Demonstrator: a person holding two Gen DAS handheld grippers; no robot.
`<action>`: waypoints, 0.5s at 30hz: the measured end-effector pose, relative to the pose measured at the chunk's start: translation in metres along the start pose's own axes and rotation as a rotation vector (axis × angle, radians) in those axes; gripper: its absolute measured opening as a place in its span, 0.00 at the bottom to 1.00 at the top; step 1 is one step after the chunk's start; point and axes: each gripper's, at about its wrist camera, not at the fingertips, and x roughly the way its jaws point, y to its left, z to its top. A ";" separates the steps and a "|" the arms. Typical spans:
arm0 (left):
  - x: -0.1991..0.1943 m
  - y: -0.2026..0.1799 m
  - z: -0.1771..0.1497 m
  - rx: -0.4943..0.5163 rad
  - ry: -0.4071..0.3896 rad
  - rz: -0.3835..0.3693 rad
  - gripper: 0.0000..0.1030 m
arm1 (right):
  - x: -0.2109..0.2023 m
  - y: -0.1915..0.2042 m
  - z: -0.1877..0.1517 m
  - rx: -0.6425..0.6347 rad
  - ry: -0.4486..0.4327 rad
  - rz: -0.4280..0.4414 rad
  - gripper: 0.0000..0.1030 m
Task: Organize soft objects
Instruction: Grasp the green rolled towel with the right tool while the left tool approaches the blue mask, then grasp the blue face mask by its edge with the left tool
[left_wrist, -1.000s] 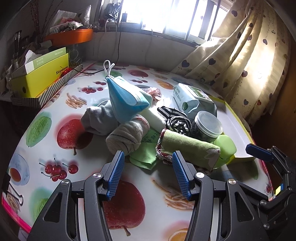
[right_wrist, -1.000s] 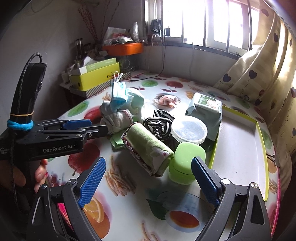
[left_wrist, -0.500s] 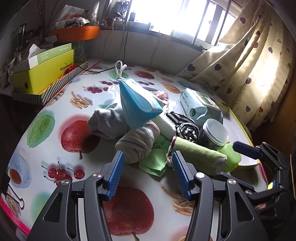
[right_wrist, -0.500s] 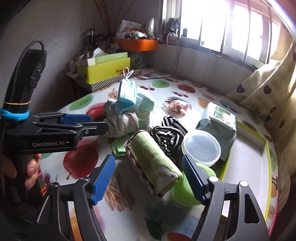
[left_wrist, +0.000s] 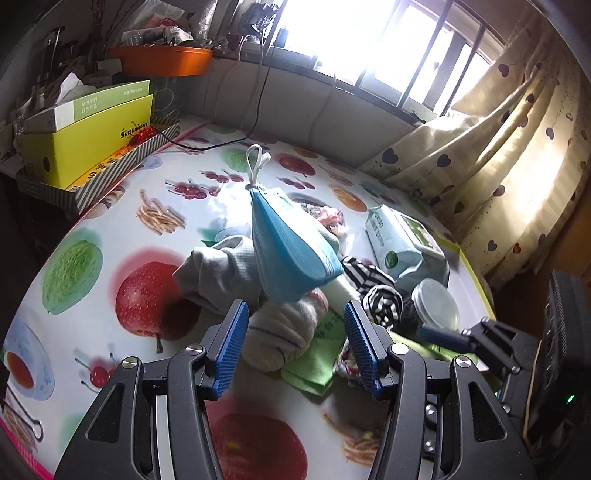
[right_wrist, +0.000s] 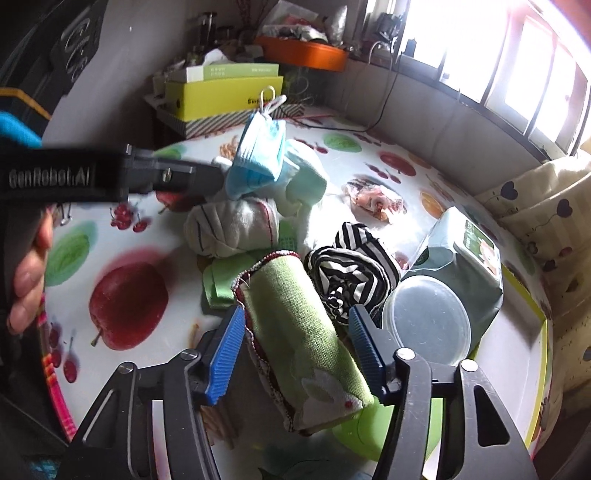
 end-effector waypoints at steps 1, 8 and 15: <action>0.001 0.001 0.003 -0.006 -0.004 -0.007 0.53 | 0.003 0.000 0.000 -0.009 0.010 -0.002 0.50; 0.016 0.010 0.020 -0.063 -0.013 -0.037 0.53 | 0.006 0.001 -0.001 -0.041 0.021 -0.003 0.21; 0.033 0.013 0.029 -0.098 0.005 -0.059 0.53 | 0.003 0.000 -0.003 -0.027 0.013 0.007 0.19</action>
